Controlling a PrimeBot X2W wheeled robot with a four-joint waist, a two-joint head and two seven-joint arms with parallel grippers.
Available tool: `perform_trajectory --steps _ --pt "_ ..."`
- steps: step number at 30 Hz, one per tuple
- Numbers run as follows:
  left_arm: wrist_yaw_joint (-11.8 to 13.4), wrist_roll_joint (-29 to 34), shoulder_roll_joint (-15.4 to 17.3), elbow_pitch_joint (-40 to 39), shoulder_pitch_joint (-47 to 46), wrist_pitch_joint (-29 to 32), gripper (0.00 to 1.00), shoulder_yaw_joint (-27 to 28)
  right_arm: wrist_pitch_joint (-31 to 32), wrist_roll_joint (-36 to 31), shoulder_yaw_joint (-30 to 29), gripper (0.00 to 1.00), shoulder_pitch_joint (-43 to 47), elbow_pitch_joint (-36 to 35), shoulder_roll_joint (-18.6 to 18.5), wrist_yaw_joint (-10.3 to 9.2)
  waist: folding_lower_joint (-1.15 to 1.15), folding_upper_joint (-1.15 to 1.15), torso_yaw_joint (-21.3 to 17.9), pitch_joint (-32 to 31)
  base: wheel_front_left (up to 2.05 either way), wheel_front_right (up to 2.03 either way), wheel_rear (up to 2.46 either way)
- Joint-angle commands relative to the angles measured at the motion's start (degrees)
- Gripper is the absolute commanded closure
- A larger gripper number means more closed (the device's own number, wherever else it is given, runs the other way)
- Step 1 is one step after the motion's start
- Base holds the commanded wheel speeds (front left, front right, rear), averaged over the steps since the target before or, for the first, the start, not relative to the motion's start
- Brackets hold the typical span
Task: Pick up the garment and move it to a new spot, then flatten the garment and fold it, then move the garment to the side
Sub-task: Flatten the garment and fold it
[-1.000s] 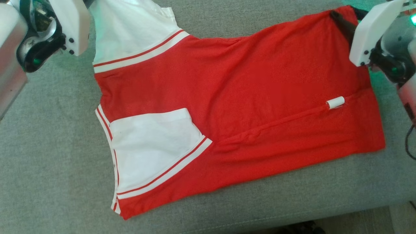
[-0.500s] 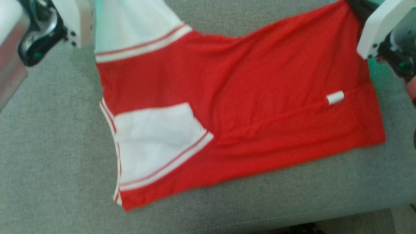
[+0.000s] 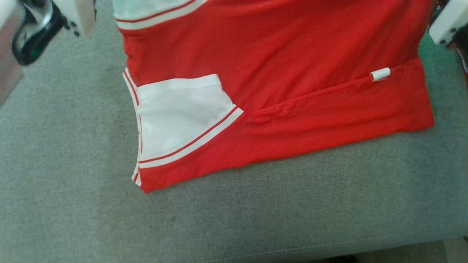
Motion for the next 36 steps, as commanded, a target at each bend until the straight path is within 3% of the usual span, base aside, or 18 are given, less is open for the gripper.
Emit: perform_trajectory --steps 1,6,10,25,31,36 --pt "0.1 -0.62 3.0 -1.48 -0.67 -0.45 1.0 2.18 -1.23 0.77 0.01 1.0 2.69 -1.46 -1.72 0.21 0.0 0.0 0.32 -0.45 0.0 0.0 0.0" --pt "0.36 -1.93 6.15 -6.37 4.87 -0.66 1.0 1.71 -3.44 1.47 0.47 1.0 7.44 -2.41 -3.33 0.21 0.0 0.0 1.09 -2.1 0.0 0.0 0.0" --pt "2.6 -2.68 9.13 -12.59 9.38 -0.97 1.0 1.55 -5.01 1.82 0.31 1.0 11.04 -2.87 -4.47 0.21 0.0 0.0 1.87 -3.43 0.0 0.0 0.0" --pt "16.69 -5.65 20.72 -40.62 25.79 -0.89 1.0 1.09 -11.65 -0.44 -1.55 1.0 22.37 -7.0 -8.8 0.21 0.0 0.0 3.7 -6.59 0.0 0.0 0.0" --pt "20.81 -6.2 21.65 -46.41 31.92 -2.25 1.0 0.93 -12.8 -1.41 -3.49 1.0 26.82 -8.14 -9.05 0.21 0.0 0.0 4.34 -6.91 0.0 0.0 0.0" --pt "22.26 -6.67 19.91 -46.4 36.96 -4.17 1.0 0.82 -12.92 -2.0 -5.65 1.0 30.13 -9.01 -8.57 0.21 0.0 0.0 4.64 -6.94 0.0 0.0 0.0"
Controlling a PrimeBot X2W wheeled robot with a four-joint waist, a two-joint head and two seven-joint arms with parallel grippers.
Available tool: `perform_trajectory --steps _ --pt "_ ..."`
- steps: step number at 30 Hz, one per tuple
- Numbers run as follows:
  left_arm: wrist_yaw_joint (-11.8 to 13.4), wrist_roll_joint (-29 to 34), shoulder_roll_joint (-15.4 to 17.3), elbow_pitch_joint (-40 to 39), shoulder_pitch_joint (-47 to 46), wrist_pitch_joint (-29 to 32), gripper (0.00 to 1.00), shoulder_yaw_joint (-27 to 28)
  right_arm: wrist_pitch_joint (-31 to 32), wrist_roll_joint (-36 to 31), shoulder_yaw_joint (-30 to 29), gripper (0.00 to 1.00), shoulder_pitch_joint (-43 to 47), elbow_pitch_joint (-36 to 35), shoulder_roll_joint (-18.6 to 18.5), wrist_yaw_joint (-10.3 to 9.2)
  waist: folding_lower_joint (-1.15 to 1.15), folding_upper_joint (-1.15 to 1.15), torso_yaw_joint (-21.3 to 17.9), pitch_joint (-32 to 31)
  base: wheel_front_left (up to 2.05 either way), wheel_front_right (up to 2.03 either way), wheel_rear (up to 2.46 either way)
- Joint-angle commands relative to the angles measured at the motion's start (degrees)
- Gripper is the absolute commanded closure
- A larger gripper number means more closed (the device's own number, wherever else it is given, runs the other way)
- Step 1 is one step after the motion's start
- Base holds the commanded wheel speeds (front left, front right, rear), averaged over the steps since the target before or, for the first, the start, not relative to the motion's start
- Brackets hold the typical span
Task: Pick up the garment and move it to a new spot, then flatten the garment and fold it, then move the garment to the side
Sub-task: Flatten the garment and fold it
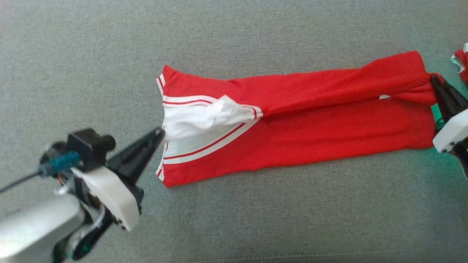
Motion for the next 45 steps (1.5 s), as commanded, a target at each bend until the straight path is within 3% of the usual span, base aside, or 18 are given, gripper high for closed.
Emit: perform_trajectory --steps 1,3,4,5,6,7,8,9,10,16,21,25,28,30,38,42,43,45 --pt "0.55 -0.53 1.08 -0.46 0.44 -1.31 1.0 2.69 -0.87 -0.68 -0.93 0.97 2.0 -1.18 -1.37 0.21 0.0 0.0 0.02 0.0 0.0 0.0 0.0" --pt "0.78 -0.83 -0.08 0.76 1.96 -2.79 1.0 2.68 -0.8 -0.93 -2.05 0.54 3.14 -1.13 -0.77 0.21 0.0 0.0 0.07 0.0 0.0 0.0 0.0" --pt "0.78 -0.83 -0.08 0.76 1.96 -2.79 1.0 2.68 -0.8 -0.93 -2.05 0.54 3.14 -1.13 -0.77 0.21 0.0 0.0 0.07 0.0 0.0 0.0 0.0" --pt "0.89 -0.92 -0.77 1.51 2.59 -3.71 1.0 2.69 -0.87 -1.0 -2.7 0.0 3.67 -1.08 -0.42 0.21 0.0 0.0 0.12 -0.02 0.0 0.0 0.0" --pt "1.03 -1.0 -1.53 2.4 3.15 -4.71 1.0 2.75 -1.05 -1.01 -3.51 0.0 4.24 -0.95 -0.03 0.21 0.0 0.0 0.21 -0.08 0.0 0.0 0.0" --pt "1.17 -0.94 -2.36 3.34 3.61 -5.82 0.6 2.87 -1.36 -1.08 -4.33 0.0 4.82 -0.89 0.35 0.21 0.0 0.0 0.3 -0.18 0.0 0.0 0.0" --pt "1.3 -1.05 -3.31 4.3 4.11 -7.18 0.32 3.16 -1.87 -1.12 -5.22 0.0 5.44 -0.92 0.75 0.21 0.0 0.0 0.38 -0.35 0.0 0.0 0.0" --pt "1.55 -1.17 -4.28 5.34 4.64 -8.8 0.13 3.63 -2.43 -1.17 -6.07 0.0 6.15 -1.08 1.14 0.21 0.0 0.0 0.46 -0.58 0.0 0.0 0.0" --pt "2.02 -1.28 -5.36 6.36 5.21 -10.4 0.0 4.35 -3.09 -1.15 -6.94 0.0 7.0 -1.35 1.54 0.21 0.0 0.0 0.53 -0.91 0.0 0.0 0.0" --pt "5.61 2.22 -12.79 11.19 10.34 -13.95 0.0 10.12 -6.61 -1.04 -13.65 0.0 14.48 -3.64 4.3 0.21 0.0 0.0 1.7 -4.04 0.0 0.0 0.0" --pt "8.34 12.38 -20.62 11.9 19.76 -14.02 0.0 20.87 -7.73 -2.33 -19.19 0.0 21.33 -6.84 6.91 0.21 0.0 0.0 3.43 -7.12 0.0 0.0 0.0" --pt "8.71 21.15 -25.89 11.48 27.59 -14.03 0.0 28.33 -7.92 -4.16 -23.49 0.0 23.56 -7.55 8.64 0.21 0.0 0.0 5.34 -8.95 0.0 0.0 0.0" --pt "7.48 26.51 -29.24 10.83 32.31 -14.04 0.0 32.68 -7.8 -5.56 -26.74 0.0 23.18 -6.08 9.62 0.21 0.0 0.0 7.1 -9.61 0.0 0.0 0.0" --pt "5.12 30.28 -32.11 10.69 35.31 -14.04 0.0 35.4 -6.55 -6.39 -30.09 0.0 21.58 -2.79 10.56 0.21 0.0 0.0 8.92 -9.68 0.0 0.0 0.0" --pt "-0.69 36.04 -36.7 12.25 38.29 -14.04 0.0 40.38 -0.53 -9.12 -35.03 0.0 16.72 7.88 12.11 0.21 0.0 0.0 11.64 -8.49 0.0 0.0 0.0" --pt "-2.66 37.88 -38.2 12.96 39.08 -14.04 0.0 42.77 3.54 -9.64 -34.01 0.92 15.05 9.17 13.38 0.21 0.0 0.0 11.62 -8.08 0.0 0.0 0.0" --pt "-3.1 38.25 -38.6 13.13 39.28 -14.04 0.0 43.28 4.41 -9.67 -33.68 1.0 14.9 9.16 13.57 0.21 0.0 0.0 11.52 -8.08 0.0 0.0 0.0" --pt "-4.0 38.95 -39.37 13.48 39.63 -14.04 0.0 44.17 5.48 -9.58 -33.18 1.0 14.89 8.78 13.72 0.21 0.0 0.0 11.29 -8.22 0.0 0.0 0.0"
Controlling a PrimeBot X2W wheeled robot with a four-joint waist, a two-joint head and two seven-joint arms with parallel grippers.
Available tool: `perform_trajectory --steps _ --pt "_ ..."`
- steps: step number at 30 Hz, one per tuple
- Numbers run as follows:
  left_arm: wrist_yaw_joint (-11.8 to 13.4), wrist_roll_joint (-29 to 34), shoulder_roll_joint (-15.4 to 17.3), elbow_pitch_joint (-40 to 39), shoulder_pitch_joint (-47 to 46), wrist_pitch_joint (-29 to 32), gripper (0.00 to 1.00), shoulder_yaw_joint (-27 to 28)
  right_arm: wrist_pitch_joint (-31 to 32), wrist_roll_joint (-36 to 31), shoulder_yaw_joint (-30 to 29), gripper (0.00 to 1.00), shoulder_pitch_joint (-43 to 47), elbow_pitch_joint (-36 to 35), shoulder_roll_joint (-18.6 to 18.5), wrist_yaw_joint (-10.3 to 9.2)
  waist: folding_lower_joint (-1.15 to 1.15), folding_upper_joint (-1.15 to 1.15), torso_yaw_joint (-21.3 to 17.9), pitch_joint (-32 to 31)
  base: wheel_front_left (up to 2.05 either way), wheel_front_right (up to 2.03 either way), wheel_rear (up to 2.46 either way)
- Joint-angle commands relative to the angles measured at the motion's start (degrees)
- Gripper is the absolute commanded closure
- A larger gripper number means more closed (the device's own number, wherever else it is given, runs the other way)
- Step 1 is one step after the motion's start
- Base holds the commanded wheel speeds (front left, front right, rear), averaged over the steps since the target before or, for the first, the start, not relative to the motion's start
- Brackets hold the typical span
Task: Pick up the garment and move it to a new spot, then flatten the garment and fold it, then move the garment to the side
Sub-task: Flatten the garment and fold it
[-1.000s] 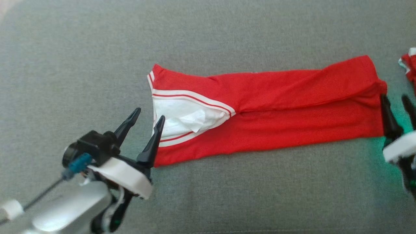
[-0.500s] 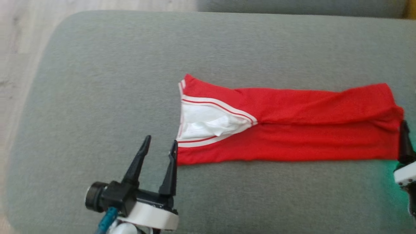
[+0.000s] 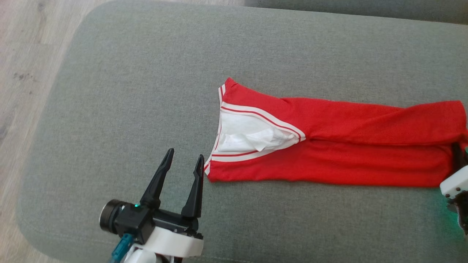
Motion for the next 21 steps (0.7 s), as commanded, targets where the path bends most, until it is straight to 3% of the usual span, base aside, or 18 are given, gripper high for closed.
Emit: perform_trajectory --steps 1,6,13,17,21 --pt "-0.78 0.93 -0.51 -1.13 -0.32 -0.54 0.0 3.11 0.49 -0.24 1.65 1.0 0.17 -1.37 -0.59 0.21 0.0 0.0 -0.33 -0.32 0.0 0.0 0.0" --pt "-2.48 2.03 -1.56 -0.21 0.36 -0.54 0.0 4.46 -0.79 0.62 0.7 1.0 1.28 -2.73 -1.97 0.21 0.0 0.0 -0.96 -1.15 0.0 0.0 0.0" --pt "-4.26 3.66 -2.29 0.23 1.42 -0.54 0.0 6.97 -0.16 2.27 -3.54 1.0 2.5 -6.32 -7.59 0.21 0.0 0.0 -2.43 -2.12 0.0 0.0 0.0" --pt "-4.99 4.39 -2.82 0.27 2.02 -0.54 0.0 7.95 2.66 4.6 -4.75 1.0 2.81 -13.68 -7.43 0.21 0.0 0.0 -3.29 -2.79 0.0 0.0 0.0" --pt "-5.87 4.89 -3.34 0.78 2.55 -0.54 0.0 8.58 5.86 5.65 -4.11 1.0 3.74 -24.22 -3.72 0.21 0.0 0.0 -3.77 -3.79 0.0 0.0 0.0"
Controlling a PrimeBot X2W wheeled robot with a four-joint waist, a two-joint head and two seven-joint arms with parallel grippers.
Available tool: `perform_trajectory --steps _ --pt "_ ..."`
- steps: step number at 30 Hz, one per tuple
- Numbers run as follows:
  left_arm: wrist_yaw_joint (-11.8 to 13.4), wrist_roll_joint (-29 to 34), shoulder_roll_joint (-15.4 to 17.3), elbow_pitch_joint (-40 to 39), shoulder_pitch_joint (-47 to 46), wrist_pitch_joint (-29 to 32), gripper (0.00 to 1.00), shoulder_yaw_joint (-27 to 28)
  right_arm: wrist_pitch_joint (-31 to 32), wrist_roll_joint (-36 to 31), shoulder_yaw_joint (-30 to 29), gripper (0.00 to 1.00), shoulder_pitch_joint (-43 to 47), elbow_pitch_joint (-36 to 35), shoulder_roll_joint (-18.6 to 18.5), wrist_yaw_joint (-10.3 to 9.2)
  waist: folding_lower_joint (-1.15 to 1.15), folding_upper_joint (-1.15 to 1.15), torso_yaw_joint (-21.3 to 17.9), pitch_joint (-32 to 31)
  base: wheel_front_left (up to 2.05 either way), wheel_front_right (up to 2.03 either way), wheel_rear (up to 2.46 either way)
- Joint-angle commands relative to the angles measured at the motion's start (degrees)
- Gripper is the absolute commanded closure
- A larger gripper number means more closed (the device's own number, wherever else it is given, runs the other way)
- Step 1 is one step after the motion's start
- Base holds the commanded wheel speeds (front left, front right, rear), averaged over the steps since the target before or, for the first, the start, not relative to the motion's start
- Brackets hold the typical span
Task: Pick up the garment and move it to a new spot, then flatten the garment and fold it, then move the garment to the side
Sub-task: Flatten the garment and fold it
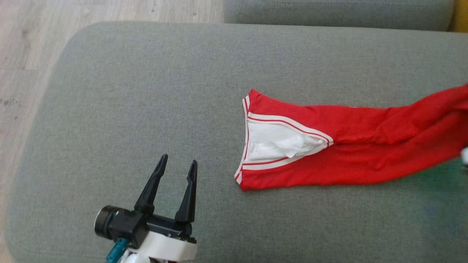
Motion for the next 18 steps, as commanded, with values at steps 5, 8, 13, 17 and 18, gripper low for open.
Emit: perform_trajectory --steps 5,8,13,17,18 --pt "-1.09 1.04 -0.64 -0.88 -0.33 -0.54 0.0 2.87 4.55 -1.16 2.96 1.0 0.96 -13.26 5.03 0.21 0.0 0.0 0.76 -1.55 0.0 0.0 0.0" --pt "-1.68 1.35 -1.03 -0.49 -0.2 -0.54 0.0 3.08 6.86 -3.37 5.08 1.0 0.44 -17.66 9.41 0.21 0.0 0.0 2.01 -2.17 0.0 0.0 0.0" --pt "-2.34 1.76 -1.69 0.13 0.2 -0.54 0.0 3.63 9.52 -5.98 9.43 1.0 -1.15 -19.67 16.78 0.21 0.0 0.0 4.64 -2.63 0.0 0.0 0.0" --pt "-3.06 2.01 -2.3 0.5 0.36 -0.54 0.0 3.9 9.82 -7.19 12.73 1.0 -2.26 -17.49 20.8 0.21 0.0 0.0 6.88 -2.6 0.0 0.0 0.0" --pt "-3.2 2.1 -2.44 0.6 0.38 -0.54 0.0 3.97 9.71 -7.44 13.69 1.0 -2.52 -16.59 21.38 0.21 0.0 0.0 7.4 -2.56 0.0 0.0 0.0"
